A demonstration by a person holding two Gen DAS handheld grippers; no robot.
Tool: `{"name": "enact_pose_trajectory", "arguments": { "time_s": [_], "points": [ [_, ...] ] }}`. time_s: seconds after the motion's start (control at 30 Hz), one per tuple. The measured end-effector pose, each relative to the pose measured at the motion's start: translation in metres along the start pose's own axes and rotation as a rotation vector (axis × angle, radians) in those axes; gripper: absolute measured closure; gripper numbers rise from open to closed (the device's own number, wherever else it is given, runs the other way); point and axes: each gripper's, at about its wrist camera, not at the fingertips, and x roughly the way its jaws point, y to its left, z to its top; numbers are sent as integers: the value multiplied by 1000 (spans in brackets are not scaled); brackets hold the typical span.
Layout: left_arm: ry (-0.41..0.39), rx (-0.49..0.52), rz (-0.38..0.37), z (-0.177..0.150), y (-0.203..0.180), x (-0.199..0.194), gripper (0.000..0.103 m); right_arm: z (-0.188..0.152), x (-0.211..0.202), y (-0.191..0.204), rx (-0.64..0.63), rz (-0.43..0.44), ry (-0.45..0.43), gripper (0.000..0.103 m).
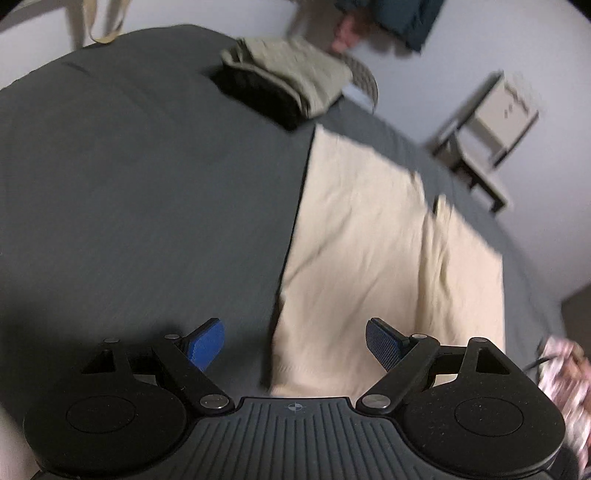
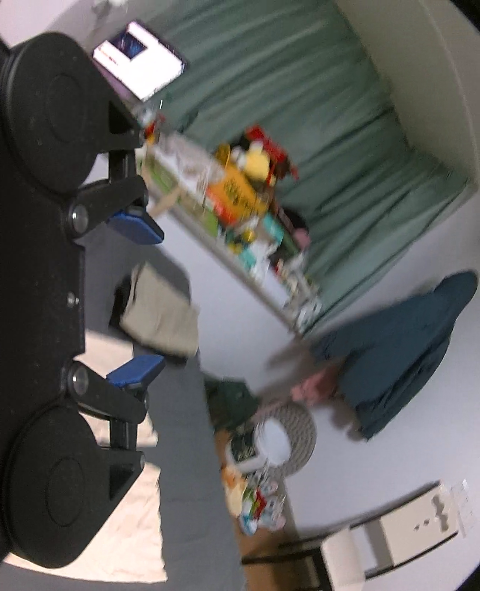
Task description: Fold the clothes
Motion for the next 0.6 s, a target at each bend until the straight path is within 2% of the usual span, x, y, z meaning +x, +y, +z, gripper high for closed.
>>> {"name": "enact_pose_trajectory", "arguments": {
  "time_s": [0.03, 0.07, 0.17, 0.2, 0.27, 0.43, 0.6],
  "points": [
    [20, -17, -24, -3, 3, 2, 18, 4, -14, 12, -4, 8, -18, 18],
    [33, -44, -60, -7, 5, 2, 18, 6, -25, 22, -8, 7, -34, 16],
    [43, -146, -200, -18, 16, 6, 18, 5, -52, 46, -43, -15, -54, 12],
    [45, -169, -226, -20, 18, 9, 19, 2, -54, 54, -68, -40, -50, 9],
    [44, -181, -224, -21, 22, 14, 19, -4, -57, 68, -123, -88, -39, 4],
    [37, -209, -244, -34, 34, 23, 19, -35, -24, 108, -304, -145, 44, 1],
    [32, -146, -294, -35, 37, 29, 19, -59, 35, 134, -332, -148, 184, 0]
  ]
}}
